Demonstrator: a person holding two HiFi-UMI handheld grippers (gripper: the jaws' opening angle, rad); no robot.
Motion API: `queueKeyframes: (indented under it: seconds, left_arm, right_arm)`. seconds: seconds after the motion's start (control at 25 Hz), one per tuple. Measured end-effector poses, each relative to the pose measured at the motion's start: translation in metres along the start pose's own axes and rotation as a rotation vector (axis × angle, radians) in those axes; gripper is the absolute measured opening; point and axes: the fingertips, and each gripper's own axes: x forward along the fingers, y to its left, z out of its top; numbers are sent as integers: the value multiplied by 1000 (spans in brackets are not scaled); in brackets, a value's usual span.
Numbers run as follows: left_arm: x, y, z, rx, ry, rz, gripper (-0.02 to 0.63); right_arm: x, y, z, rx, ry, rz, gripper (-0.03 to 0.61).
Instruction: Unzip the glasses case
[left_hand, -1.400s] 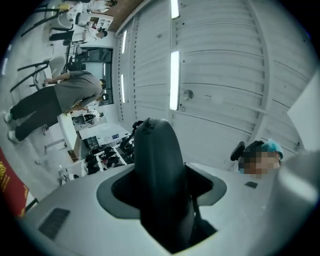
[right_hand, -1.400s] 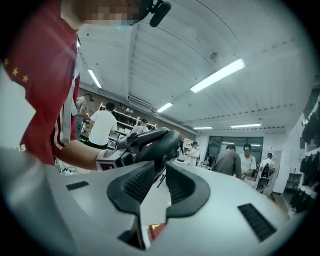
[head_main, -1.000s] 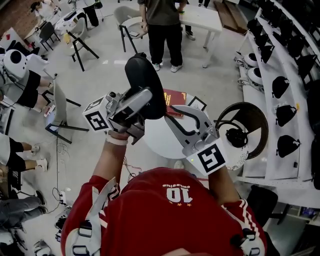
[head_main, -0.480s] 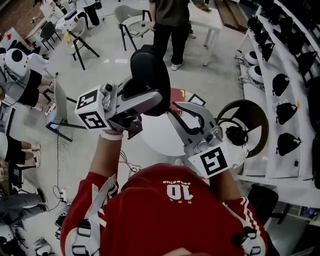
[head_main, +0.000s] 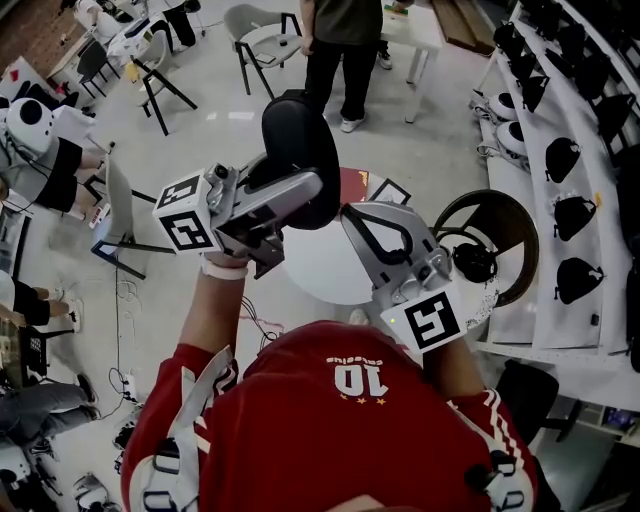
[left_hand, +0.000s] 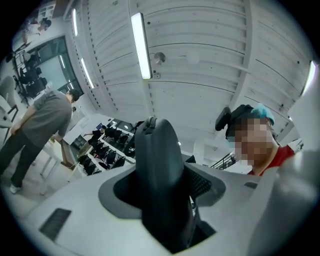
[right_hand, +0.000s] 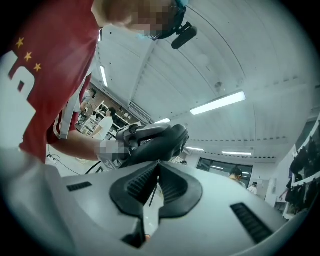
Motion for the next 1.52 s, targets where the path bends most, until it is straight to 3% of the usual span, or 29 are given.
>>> queueKeyframes:
  seconds: [0.36,0.84,1.52]
  left_arm:
    - [-8,13,-22,-54,85,62,252]
    - [0,12,-59,-79,179,64,252]
    - [-3,18,-96,-11,340,103,255]
  right_arm:
    - [-1,5,-16,-19,88,21,15]
    - [-17,-9,-23,-28,127,-9,15]
    - [-20,-25,-33,-41,164,-41,15]
